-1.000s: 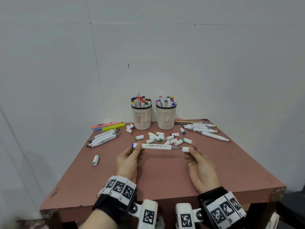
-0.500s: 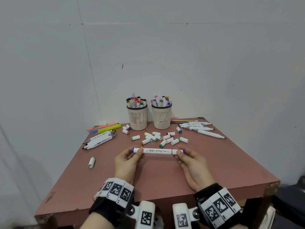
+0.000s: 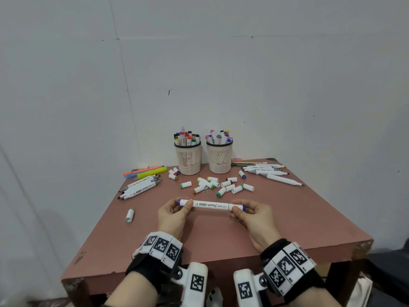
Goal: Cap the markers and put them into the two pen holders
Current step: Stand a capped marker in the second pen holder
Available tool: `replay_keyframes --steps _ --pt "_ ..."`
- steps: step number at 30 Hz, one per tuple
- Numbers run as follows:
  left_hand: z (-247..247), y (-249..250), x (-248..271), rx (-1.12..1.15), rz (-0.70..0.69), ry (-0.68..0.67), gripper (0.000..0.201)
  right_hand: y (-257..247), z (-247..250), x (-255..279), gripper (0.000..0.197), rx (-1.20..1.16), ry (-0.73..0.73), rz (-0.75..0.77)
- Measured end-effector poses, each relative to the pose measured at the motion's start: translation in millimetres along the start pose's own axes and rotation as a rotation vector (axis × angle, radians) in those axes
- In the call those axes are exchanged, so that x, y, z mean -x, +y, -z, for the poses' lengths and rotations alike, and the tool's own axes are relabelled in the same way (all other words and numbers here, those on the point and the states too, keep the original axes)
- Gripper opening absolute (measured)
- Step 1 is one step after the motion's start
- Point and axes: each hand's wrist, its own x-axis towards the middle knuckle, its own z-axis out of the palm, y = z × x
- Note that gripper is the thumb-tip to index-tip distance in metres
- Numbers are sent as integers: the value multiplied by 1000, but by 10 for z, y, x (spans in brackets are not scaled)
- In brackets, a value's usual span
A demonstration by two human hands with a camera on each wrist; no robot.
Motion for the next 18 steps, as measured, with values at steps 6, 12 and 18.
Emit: replay_keyframes --steps 6,12,18 --pt "-17 88 81 19 17 -10 4 -5 -6 31 14 1 2 18" --pt "-9 178 248 107 -13 50 21 -44 -18 107 15 6 6 45" --pt "-58 564 351 120 -27 54 20 -207 35 200 20 -168 51 29"
